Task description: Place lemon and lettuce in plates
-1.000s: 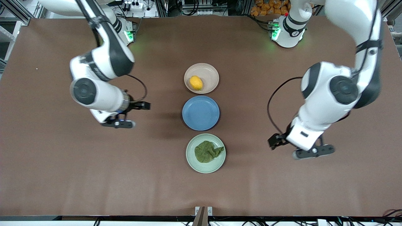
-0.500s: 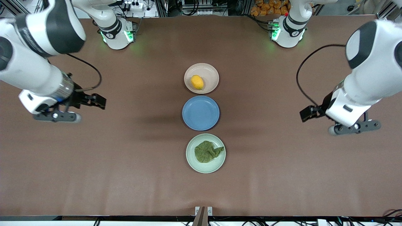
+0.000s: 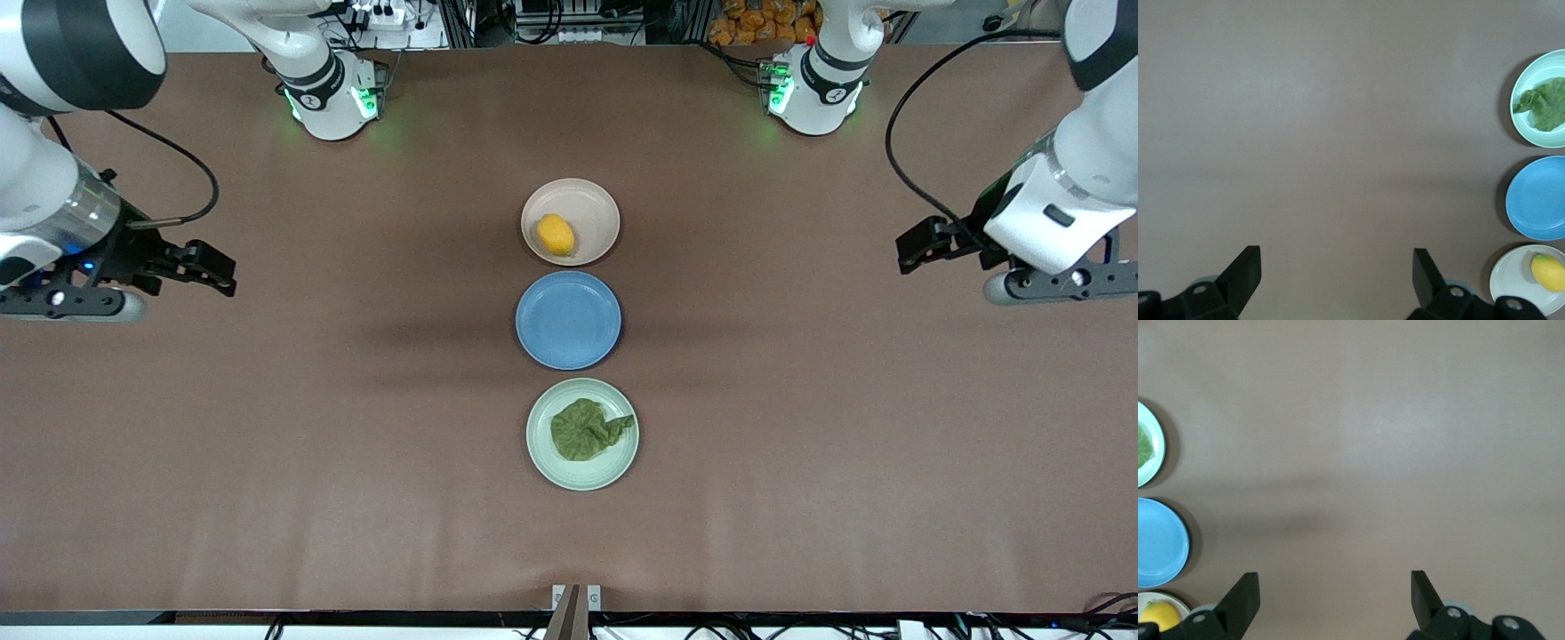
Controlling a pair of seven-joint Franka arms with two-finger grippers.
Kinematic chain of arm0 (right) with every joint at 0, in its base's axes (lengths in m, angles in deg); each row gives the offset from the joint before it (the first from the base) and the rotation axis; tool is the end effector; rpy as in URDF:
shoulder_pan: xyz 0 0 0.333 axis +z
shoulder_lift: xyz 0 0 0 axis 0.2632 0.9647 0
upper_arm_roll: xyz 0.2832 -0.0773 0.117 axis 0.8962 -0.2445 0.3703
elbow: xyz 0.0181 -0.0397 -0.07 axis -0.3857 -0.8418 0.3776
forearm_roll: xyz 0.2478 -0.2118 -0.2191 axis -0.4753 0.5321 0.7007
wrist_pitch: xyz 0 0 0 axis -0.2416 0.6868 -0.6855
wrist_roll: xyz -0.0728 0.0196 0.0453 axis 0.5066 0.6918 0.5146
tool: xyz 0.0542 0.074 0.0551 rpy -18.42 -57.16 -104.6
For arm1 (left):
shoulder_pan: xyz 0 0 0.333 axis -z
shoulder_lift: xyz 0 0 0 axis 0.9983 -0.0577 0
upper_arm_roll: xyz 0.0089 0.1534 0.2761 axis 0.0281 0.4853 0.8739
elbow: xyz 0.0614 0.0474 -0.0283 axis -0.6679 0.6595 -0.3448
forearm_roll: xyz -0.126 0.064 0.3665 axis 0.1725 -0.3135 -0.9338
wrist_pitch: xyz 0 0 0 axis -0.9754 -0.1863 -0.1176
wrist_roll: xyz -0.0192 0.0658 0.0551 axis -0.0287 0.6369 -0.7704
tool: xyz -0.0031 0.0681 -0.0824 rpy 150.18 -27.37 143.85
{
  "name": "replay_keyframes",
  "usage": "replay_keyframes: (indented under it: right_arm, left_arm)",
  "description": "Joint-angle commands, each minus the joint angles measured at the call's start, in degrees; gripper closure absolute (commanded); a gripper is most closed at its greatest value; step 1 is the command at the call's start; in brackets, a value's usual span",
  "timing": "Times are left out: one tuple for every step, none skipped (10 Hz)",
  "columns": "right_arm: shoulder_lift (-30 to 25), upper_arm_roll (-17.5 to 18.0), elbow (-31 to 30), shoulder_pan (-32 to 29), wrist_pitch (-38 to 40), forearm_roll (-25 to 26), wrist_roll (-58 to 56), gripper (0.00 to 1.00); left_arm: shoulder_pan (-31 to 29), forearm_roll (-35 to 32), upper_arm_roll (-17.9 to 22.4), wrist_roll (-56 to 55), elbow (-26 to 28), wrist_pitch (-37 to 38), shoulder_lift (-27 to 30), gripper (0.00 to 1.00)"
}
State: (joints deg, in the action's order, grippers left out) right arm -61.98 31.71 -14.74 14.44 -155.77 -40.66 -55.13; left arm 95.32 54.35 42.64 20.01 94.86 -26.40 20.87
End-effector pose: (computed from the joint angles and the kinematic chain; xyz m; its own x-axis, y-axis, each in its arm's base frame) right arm 0.5916 0.0651 0.5906 0.9988 -0.0441 0.0228 -0.0442 -0.9990 0.0041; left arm 0.5805 -0.1106 0.6231 0.9988 0.0372 -0.0331 0.0366 -0.9992 -0.0184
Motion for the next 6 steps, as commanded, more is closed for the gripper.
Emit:
replay_keyframes:
  right_arm:
    - [-3.30, 0.71, -0.94, -1.90, 0.22, 0.21, -0.60, 0.00]
    - [-4.00, 0.71, -1.20, -2.51, 0.74, 0.21, -0.51, 0.00]
    - [-4.53, 0.71, -1.38, -3.13, 1.62, 0.21, -0.51, 0.00]
    - [-5.14, 0.71, -1.46, -3.13, 2.06, 0.13, -0.51, 0.00]
    - [-5.50, 0.71, -1.64, -3.13, 2.24, 0.21, -0.51, 0.00]
    - [-5.59, 0.71, -1.64, -3.13, 2.24, 0.13, -0.51, 0.00]
  left_arm:
    - [-1.59, -1.16, -0.54, 1.60, 2.61, -0.01, 3.20, 0.00]
    - [-1.78, -1.16, -0.63, 1.69, 3.40, -0.80, 4.51, 0.00]
    - [-1.78, -1.16, -0.80, 1.69, 4.02, -0.80, 5.22, 0.00]
    - [-1.78, -1.16, -0.80, 1.78, 4.55, -0.89, 5.66, 0.00]
    - [-2.21, -1.16, -0.80, 2.13, 4.72, -1.94, 5.66, 0.00]
    - [-2.48, -1.16, -0.80, 2.65, 5.25, -3.42, 5.66, 0.00]
